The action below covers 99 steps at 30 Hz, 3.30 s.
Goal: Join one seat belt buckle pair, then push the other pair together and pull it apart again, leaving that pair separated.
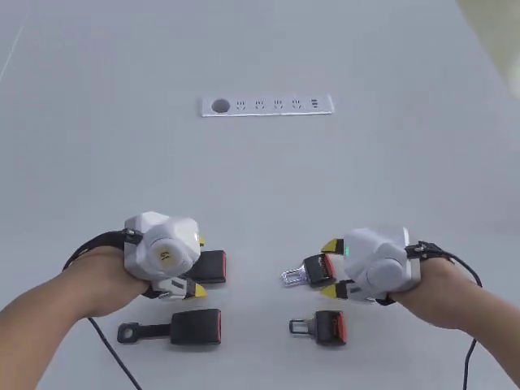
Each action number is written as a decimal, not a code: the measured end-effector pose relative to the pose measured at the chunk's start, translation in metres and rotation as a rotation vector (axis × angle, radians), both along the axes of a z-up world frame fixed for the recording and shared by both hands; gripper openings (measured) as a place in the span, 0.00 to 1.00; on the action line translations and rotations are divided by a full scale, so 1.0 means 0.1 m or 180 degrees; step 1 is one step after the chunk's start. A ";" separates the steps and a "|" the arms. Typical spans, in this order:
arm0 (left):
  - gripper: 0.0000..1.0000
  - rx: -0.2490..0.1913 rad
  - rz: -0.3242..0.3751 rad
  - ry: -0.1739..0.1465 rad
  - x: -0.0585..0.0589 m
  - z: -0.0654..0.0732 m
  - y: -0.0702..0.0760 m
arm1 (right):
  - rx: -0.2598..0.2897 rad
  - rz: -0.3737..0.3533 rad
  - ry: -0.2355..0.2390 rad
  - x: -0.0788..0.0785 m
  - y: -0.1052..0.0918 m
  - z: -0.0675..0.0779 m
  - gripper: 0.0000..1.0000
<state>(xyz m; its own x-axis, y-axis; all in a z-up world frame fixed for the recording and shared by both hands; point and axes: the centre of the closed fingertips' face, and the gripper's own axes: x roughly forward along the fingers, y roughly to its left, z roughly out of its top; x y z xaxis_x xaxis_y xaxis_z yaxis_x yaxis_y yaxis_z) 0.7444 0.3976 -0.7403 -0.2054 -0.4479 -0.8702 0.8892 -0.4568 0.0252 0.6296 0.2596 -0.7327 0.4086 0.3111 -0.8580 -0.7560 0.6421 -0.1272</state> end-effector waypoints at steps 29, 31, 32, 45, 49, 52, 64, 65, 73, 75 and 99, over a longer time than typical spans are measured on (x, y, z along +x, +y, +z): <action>0.37 0.0106 -0.0170 -0.0001 -0.01 -0.08 0.00 | -0.0151 0.0236 0.0077 0.07 0.00 -0.15 0.32; 0.37 0.0129 -0.0119 0.0018 0.00 -0.09 0.00 | -0.0125 0.0233 0.0076 0.08 0.00 -0.15 0.32; 0.36 0.0136 -0.0112 0.0021 0.00 -0.09 0.01 | -0.0117 0.0233 0.0078 0.09 0.00 -0.16 0.32; 0.35 0.0027 0.0025 0.0067 0.00 -0.09 0.04 | -0.0046 0.0183 0.0071 0.12 0.03 -0.15 0.32; 0.35 0.0022 0.0023 0.0067 0.00 -0.09 0.04 | -0.0031 0.0114 0.0076 0.14 0.04 -0.14 0.32; 0.35 0.0023 0.0014 0.0062 -0.01 -0.09 0.04 | 0.0067 0.0051 0.0066 0.16 0.09 -0.14 0.32; 0.35 0.0013 0.0006 0.0065 0.00 -0.09 0.03 | 0.0200 -0.0061 -0.0014 0.34 0.32 -0.13 0.31; 0.35 0.0015 0.0007 0.0065 0.00 -0.09 0.03 | 0.0204 -0.0061 -0.0021 0.35 0.34 -0.13 0.31; 0.35 0.0027 0.0027 0.0061 0.00 -0.09 0.04 | 0.0287 -0.0050 -0.0088 0.47 0.55 -0.12 0.31; 0.35 0.0029 0.0034 0.0058 0.00 -0.09 0.04 | 0.0295 -0.0054 -0.0103 0.51 0.60 -0.12 0.31; 0.35 0.0058 0.0069 0.0061 0.00 -0.09 0.04 | 0.0259 0.0095 -0.0254 0.71 0.83 -0.12 0.31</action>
